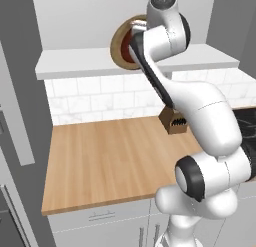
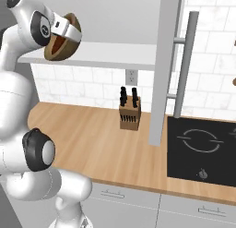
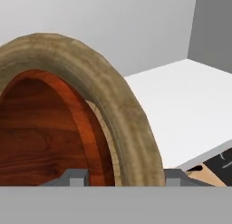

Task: Pick up the bowls on the counter and stack them on top of one another in the open cabinet. Place the smaller bowl on top of the larger bowl.

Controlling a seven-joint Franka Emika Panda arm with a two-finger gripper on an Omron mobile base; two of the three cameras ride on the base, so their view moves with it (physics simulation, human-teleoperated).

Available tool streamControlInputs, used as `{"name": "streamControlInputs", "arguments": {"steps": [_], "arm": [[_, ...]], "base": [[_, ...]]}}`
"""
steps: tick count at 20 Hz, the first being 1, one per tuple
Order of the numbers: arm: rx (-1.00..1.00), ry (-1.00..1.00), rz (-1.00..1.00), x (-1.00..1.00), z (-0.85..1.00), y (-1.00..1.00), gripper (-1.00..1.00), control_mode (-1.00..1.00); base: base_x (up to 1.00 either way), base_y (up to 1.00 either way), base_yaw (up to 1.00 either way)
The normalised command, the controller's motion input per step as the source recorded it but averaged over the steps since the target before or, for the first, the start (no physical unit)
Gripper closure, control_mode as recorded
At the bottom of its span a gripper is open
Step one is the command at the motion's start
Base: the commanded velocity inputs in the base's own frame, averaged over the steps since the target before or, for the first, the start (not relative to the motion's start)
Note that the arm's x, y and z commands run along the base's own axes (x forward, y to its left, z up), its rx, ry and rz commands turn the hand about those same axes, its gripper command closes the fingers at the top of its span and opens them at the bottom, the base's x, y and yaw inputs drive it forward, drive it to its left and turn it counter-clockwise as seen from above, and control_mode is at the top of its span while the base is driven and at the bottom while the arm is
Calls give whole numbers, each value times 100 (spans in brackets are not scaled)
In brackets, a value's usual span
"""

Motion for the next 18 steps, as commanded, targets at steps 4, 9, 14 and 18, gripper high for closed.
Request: {"name": "streamControlInputs", "arguments": {"steps": [4,9,14,18], "arm": [[0,-1,-3,20,-43,0,100,-100],[0,-11,0,8,-24,-2,100,-100],[0,-16,0,28,-4,-9,100,-100],[0,-13,0,35,-2,-7,100,-100]], "base": [[0,0,0],[0,0,0],[0,0,0],[0,0,0]]}}
